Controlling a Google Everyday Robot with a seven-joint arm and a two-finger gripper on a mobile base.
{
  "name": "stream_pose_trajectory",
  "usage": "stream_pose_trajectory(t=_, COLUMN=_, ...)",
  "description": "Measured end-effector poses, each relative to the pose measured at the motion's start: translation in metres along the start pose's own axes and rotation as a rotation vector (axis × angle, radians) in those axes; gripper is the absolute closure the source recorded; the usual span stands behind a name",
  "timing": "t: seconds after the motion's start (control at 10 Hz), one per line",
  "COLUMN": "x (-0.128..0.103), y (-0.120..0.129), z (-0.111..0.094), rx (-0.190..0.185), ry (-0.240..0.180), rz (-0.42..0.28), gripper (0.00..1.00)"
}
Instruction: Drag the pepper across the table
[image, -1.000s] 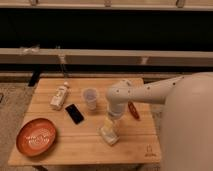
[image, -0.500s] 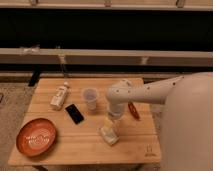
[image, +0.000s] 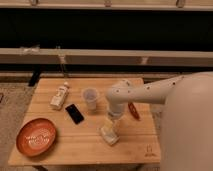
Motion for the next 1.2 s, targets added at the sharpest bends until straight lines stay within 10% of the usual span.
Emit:
stream_pose_trajectory(t=0.7, x=0.052, y=-0.104, z=-0.022, rx=0.169, ry=0.078, rz=0.19, gripper=0.2)
stream_pose_trajectory(t=1.2, x=0.07, y=-0.139, z=-0.008, rx=0.169, ry=0.074, rz=0.292, gripper=0.2)
